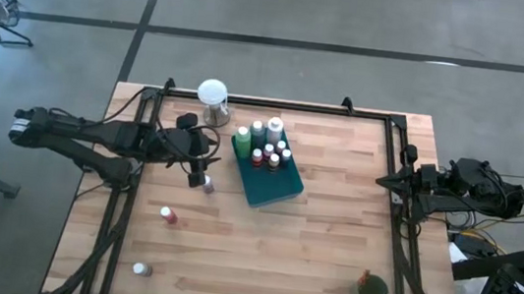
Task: Pick & Place Paint Supplies
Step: Put the purple paint bottle into the blue bin
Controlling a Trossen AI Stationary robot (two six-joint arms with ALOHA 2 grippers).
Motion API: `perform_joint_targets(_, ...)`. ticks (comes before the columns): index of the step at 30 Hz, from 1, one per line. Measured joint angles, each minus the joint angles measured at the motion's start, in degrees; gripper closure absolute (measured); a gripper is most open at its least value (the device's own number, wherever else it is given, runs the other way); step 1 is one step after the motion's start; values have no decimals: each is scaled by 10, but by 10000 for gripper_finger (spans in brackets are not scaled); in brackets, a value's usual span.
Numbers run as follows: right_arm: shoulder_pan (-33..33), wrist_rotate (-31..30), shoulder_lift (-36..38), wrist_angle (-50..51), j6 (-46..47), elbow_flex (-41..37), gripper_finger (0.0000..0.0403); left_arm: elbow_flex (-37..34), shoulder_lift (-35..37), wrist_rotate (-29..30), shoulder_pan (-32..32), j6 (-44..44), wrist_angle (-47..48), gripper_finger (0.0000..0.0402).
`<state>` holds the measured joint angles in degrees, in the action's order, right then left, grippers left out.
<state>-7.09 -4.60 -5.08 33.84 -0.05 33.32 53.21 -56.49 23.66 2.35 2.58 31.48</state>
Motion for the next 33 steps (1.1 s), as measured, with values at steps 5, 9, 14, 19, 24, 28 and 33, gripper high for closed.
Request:
perform_joint_targets(5, 0, 0, 0, 0, 0, 0, 394, 0, 0, 0, 0, 0, 0, 200)
perform_joint_targets(9, 0, 0, 0, 0, 0, 0, 394, 0, 0, 0, 0, 0, 0, 200)
perform_joint_targets(14, 0, 0, 0, 0, 0, 0, 394, 0, 0, 0, 0, -10, 0, 200)
perform_joint_targets(19, 0, 0, 0, 0, 0, 0, 394, 0, 0, 0, 0, -16, -3, 200)
perform_joint_targets(24, 0, 0, 0, 0, 0, 0, 394, 0, 0, 11, 0, -21, -3, 200)
perform_joint_targets(28, 0, 0, 0, 0, 0, 0, 394, 0, 0, 24, 0, -27, 0, 200)
perform_joint_targets(33, 0, 0, 0, 0, 0, 0, 394, 0, 0, 24, 0, -5, 23, 200)
